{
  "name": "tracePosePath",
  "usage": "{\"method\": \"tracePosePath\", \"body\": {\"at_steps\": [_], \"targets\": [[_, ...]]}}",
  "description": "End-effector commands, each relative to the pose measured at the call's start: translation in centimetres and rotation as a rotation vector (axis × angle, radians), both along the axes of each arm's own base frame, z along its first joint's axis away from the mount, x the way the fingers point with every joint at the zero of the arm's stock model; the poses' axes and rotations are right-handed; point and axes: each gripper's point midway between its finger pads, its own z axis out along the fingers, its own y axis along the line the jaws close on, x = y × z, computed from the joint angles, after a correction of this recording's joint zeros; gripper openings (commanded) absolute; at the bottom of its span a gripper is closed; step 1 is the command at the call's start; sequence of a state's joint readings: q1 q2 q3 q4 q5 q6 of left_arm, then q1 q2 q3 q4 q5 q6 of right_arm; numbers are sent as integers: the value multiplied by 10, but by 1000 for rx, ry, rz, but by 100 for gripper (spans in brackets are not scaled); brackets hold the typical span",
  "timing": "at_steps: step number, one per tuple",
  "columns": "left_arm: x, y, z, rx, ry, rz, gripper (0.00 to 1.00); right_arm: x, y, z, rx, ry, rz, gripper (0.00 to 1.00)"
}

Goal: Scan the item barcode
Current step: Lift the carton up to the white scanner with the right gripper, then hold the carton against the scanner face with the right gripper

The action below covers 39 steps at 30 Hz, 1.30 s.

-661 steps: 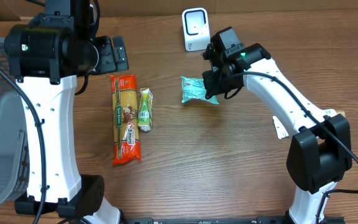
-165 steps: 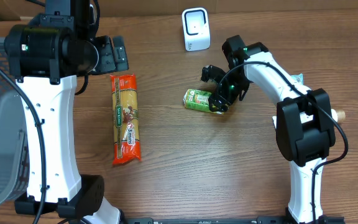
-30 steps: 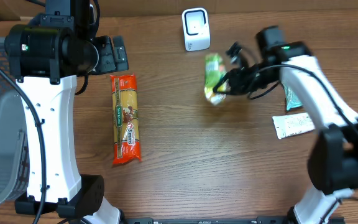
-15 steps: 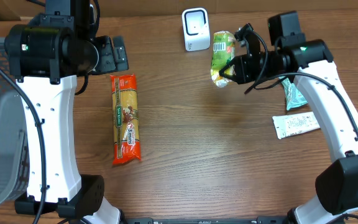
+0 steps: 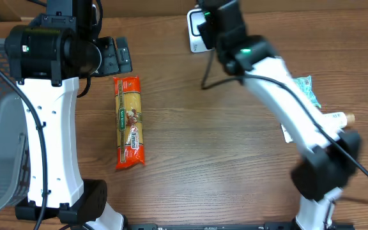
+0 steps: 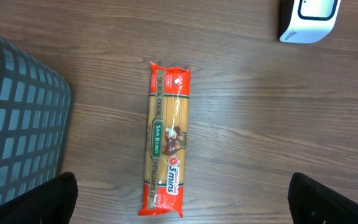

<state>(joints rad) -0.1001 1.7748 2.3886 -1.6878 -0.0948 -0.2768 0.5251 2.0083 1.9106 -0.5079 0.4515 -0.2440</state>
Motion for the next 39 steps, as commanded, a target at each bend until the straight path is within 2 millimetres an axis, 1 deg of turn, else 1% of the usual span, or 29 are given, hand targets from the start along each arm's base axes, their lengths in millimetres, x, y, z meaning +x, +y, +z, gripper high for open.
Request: {"method": "tracePosePath", "body": {"at_steps": [1, 4, 5, 7, 10, 14, 18, 21, 27, 30, 34, 36, 39], "targets": [[1, 2, -1, 18, 4, -11, 100, 36, -37, -33, -297, -66, -178, 4], [1, 2, -1, 18, 4, -11, 100, 60, -44, -52, -411, -121, -209, 4], [1, 2, -1, 18, 4, -11, 100, 67, -45, -60, -454, -124, -197, 4], [1, 2, -1, 18, 4, -11, 100, 76, -46, -70, -541, -134, -166, 4], [1, 2, -1, 18, 4, -11, 100, 85, -44, -84, -639, -135, -124, 4], [1, 2, -1, 18, 4, -11, 100, 91, -39, -101, -758, -115, -53, 4], [1, 2, -1, 18, 4, -11, 99, 93, -33, -102, -741, -128, -19, 4], [1, 2, -1, 18, 4, -11, 100, 95, -29, -100, -727, -148, -4, 4], [1, 2, -1, 18, 4, -11, 100, 97, -25, -102, -718, -157, 9, 4], [1, 2, -1, 17, 4, -11, 100, 99, -29, -108, -720, -149, 7, 4], [1, 2, -1, 18, 4, -11, 100, 105, -45, -122, -732, -123, -13, 4], [1, 2, -1, 18, 4, -11, 100, 106, -47, -130, -738, -111, -13, 4], [1, 2, -1, 18, 4, -11, 100, 106, -47, -134, -740, -106, -10, 4]]}}
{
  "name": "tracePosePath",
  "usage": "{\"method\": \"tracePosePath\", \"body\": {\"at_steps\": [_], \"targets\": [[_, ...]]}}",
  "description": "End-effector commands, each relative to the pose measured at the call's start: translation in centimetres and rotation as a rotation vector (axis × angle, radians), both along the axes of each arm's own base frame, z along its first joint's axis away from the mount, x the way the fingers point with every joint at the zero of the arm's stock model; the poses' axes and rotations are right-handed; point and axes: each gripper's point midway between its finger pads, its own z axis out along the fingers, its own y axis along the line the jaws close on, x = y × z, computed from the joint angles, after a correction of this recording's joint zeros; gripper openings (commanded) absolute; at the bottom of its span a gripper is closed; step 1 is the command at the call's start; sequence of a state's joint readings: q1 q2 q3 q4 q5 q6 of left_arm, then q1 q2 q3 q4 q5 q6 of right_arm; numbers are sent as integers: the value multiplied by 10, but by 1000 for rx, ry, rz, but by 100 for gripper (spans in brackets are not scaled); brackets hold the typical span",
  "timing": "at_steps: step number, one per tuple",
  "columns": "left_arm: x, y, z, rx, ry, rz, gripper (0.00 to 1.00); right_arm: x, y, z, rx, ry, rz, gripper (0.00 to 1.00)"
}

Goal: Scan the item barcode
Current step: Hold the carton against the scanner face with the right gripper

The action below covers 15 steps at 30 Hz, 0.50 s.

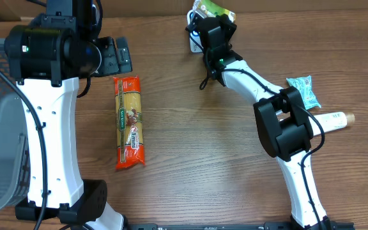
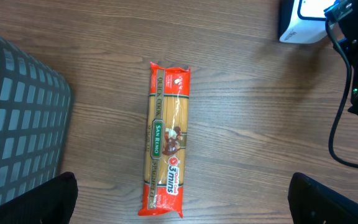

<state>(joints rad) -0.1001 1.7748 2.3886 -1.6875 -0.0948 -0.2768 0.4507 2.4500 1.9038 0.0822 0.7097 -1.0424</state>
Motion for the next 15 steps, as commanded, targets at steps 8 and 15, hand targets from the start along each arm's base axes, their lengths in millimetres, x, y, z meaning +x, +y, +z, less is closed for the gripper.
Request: {"method": "tracePosePath", "body": {"at_steps": [8, 15], "targets": [[1, 2, -1, 18, 4, -11, 100, 9, -6, 19, 43, -80, -27, 4], [1, 2, -1, 18, 4, -11, 100, 8, -6, 19, 41, -76, -29, 4]]}}
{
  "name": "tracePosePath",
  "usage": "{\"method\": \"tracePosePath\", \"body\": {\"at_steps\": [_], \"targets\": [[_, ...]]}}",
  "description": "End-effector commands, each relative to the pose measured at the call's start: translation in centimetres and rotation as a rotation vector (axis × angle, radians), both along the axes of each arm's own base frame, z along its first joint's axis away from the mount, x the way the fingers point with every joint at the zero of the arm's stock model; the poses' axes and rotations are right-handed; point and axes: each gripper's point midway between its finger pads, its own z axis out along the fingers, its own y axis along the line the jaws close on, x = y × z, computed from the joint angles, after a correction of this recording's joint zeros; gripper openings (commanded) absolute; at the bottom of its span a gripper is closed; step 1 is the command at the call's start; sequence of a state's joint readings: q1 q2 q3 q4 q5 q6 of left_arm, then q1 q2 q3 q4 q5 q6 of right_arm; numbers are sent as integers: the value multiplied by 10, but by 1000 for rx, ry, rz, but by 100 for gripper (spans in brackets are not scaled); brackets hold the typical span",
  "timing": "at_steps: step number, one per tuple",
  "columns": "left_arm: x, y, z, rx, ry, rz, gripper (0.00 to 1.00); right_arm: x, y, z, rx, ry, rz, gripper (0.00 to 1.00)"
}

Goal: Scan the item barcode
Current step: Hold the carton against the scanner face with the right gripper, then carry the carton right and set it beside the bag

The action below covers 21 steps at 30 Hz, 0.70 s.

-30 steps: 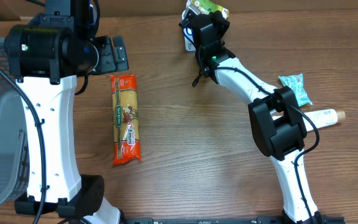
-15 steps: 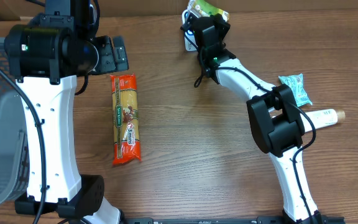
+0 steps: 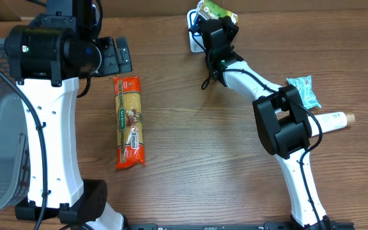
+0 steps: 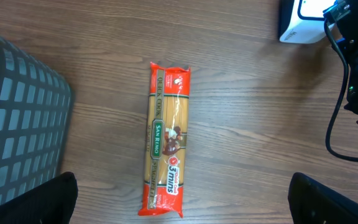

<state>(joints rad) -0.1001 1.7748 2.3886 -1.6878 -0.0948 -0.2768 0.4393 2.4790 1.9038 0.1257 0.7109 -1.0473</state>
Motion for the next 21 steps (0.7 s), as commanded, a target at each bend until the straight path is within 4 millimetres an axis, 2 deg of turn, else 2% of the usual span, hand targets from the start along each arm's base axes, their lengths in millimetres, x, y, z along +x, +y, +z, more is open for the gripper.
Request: {"method": "tracePosePath", "body": {"at_steps": [1, 4, 9, 12, 17, 21], "targets": [[1, 2, -1, 17, 4, -11, 100, 3, -1, 29, 42, -68, -25, 4], [1, 2, -1, 18, 4, -11, 100, -1, 4, 37, 41, -82, -35, 4], [1, 2, -1, 18, 4, -11, 100, -11, 6, 87, 153, -153, -55, 4], [1, 2, -1, 18, 4, -11, 100, -26, 6, 118, 253, -125, -40, 4], [1, 2, -1, 18, 4, -11, 100, -77, 24, 151, 563, 78, 82, 4], [1, 2, -1, 18, 4, -11, 100, -124, 24, 179, 945, 238, 67, 4]]}}
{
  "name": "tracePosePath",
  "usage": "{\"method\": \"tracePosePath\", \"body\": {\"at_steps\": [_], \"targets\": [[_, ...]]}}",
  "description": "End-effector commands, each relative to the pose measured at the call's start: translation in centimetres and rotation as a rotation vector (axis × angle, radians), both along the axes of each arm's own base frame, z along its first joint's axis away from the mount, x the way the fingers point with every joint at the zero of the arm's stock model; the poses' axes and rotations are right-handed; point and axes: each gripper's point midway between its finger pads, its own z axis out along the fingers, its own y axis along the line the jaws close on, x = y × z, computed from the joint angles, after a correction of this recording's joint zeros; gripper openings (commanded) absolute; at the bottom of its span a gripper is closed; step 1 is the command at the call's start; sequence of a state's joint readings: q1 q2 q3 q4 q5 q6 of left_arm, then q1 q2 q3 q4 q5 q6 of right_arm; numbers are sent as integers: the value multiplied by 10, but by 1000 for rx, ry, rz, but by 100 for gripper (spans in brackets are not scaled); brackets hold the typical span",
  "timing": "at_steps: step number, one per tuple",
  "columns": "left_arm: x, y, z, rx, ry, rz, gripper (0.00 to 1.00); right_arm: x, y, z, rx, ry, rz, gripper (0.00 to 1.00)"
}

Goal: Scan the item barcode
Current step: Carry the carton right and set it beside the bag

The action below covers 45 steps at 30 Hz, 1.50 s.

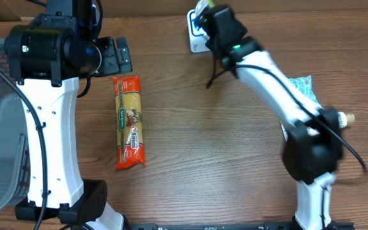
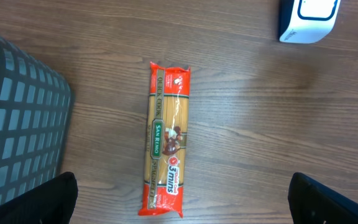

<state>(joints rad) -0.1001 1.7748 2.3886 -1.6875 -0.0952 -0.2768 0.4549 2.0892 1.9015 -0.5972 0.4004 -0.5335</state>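
Note:
The white barcode scanner (image 1: pixel 195 39) stands at the table's far edge and also shows as the scanner (image 2: pixel 308 18) in the left wrist view. My right gripper (image 1: pixel 204 14) hangs right over it, shut on a green packet (image 1: pixel 203 5) of which only a sliver shows at the frame's top. An orange-red spaghetti packet (image 1: pixel 130 121) lies flat on the wood; the same packet (image 2: pixel 166 140) runs lengthwise below my left gripper (image 2: pixel 182 208). That gripper is open, high above the table, with its black fingertips (image 2: pixel 55 199) wide apart and holding nothing.
A grey mesh basket fills the left edge, seen as the basket (image 2: pixel 17 118) in the left wrist view. On the right, partly under the right arm, lie a teal packet (image 1: pixel 303 86) and a white tube (image 1: pixel 338 118).
The right arm has changed pose: its elbow now lies lower and further right, and it has left the left wrist view. Its gripper stays over the scanner. Less of the green packet shows.
First the right arm reached over the scanner with its load hidden. Then the green packet showed in its gripper just behind the scanner, and stayed there. Now the arm is stretched out again, gripper still at the scanner. Left arm and spaghetti packet never moved.

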Motion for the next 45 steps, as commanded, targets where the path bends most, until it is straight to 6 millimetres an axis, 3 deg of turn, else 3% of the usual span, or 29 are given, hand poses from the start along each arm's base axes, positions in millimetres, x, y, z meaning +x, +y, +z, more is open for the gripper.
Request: {"method": "tracePosePath", "body": {"at_steps": [1, 3, 8, 10, 13, 17, 21, 27, 30, 33, 36, 42, 45], "targets": [[1, 2, -1, 17, 4, -11, 100, -43, 6, 98, 579, 27, -63, 4], [1, 2, -1, 17, 4, -11, 99, -71, -9, 108, 749, 156, -126, 4], [1, 2, -1, 17, 4, -11, 100, -108, -58, 105, 891, 342, -290, 4], [1, 2, -1, 17, 4, -11, 100, -121, -102, 87, 931, 418, -503, 4], [1, 2, -1, 17, 4, -11, 100, -127, -144, 64, 957, 447, -707, 4], [1, 2, -1, 17, 4, -11, 100, -136, -196, 20, 967, 440, -1012, 4], [1, 2, -1, 17, 4, -11, 100, -155, -230, -34, 959, 431, -1300, 4], [1, 2, -1, 17, 4, -11, 100, -168, -244, -99, 979, 432, -1409, 4], [1, 2, -1, 17, 4, -11, 100, -176, -246, -120, 977, 441, -1430, 6], [1, 2, -1, 17, 4, -11, 100, -180, -246, -126, 968, 450, -1436, 27], [1, 2, -1, 17, 4, -11, 99, -180, -246, -126, 965, 451, -1433, 36], [1, 2, -1, 17, 4, -11, 100, -183, -243, -123, 969, 470, -1434, 42], [1, 2, -1, 17, 4, -11, 100, -182, -243, -111, 950, 480, -1405, 46]]}}
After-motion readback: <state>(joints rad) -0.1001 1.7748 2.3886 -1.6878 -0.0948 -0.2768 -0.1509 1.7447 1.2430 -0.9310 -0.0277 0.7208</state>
